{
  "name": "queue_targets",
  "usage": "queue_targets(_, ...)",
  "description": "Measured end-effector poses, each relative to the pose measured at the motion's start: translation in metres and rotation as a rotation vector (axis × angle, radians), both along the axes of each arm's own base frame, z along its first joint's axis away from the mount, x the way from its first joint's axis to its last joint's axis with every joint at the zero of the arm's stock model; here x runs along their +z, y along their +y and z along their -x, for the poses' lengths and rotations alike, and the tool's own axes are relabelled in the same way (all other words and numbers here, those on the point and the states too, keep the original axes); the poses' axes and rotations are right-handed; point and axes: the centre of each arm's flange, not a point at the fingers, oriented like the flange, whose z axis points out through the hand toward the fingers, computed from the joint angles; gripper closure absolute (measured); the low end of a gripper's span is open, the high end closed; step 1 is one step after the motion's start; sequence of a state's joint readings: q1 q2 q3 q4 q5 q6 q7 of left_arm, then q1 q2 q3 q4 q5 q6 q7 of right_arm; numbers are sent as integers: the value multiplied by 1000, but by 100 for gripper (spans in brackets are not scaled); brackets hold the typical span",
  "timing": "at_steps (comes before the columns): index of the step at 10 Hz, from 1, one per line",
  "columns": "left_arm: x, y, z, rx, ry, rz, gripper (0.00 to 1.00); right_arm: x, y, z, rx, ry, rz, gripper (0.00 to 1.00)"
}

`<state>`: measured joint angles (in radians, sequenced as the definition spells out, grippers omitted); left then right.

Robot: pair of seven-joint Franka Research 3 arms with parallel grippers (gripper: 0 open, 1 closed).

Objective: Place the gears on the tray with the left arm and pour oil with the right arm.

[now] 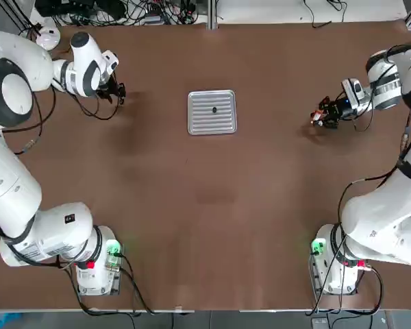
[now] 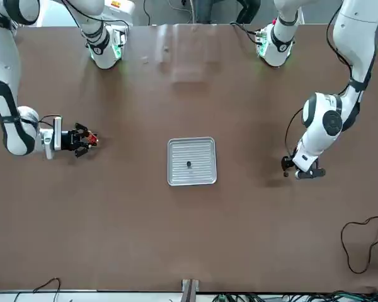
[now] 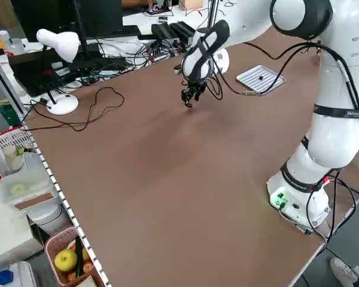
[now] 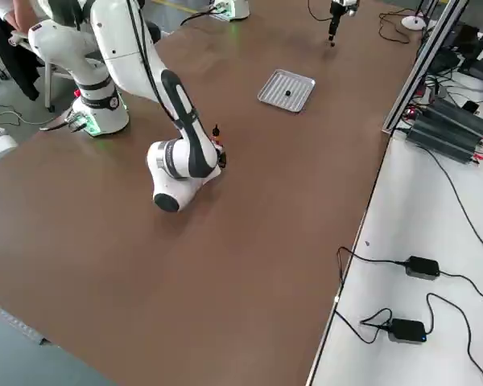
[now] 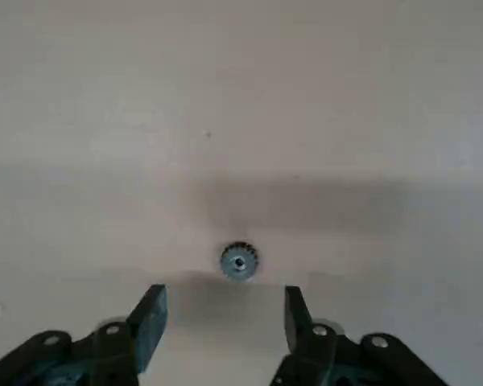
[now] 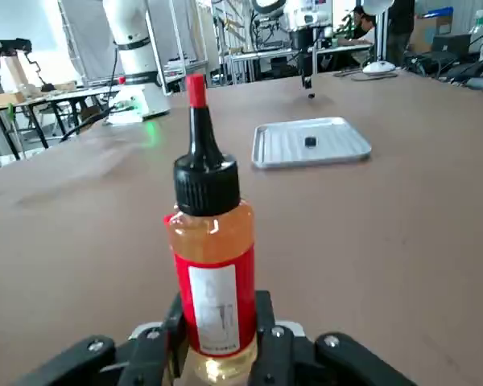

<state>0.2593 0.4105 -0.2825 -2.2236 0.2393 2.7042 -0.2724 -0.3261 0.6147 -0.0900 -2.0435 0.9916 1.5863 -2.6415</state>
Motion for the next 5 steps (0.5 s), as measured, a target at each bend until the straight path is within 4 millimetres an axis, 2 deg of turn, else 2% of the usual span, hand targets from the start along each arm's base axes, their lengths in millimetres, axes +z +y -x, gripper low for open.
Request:
queue_targets(3, -18, 1, -5, -7, 4, 10, 39, 27, 53, -18, -28, 41, 19, 63)
queue_targets(5, -21, 1, -10, -31, -2, -1, 50, 41, 74, -27, -61, 54, 57, 63)
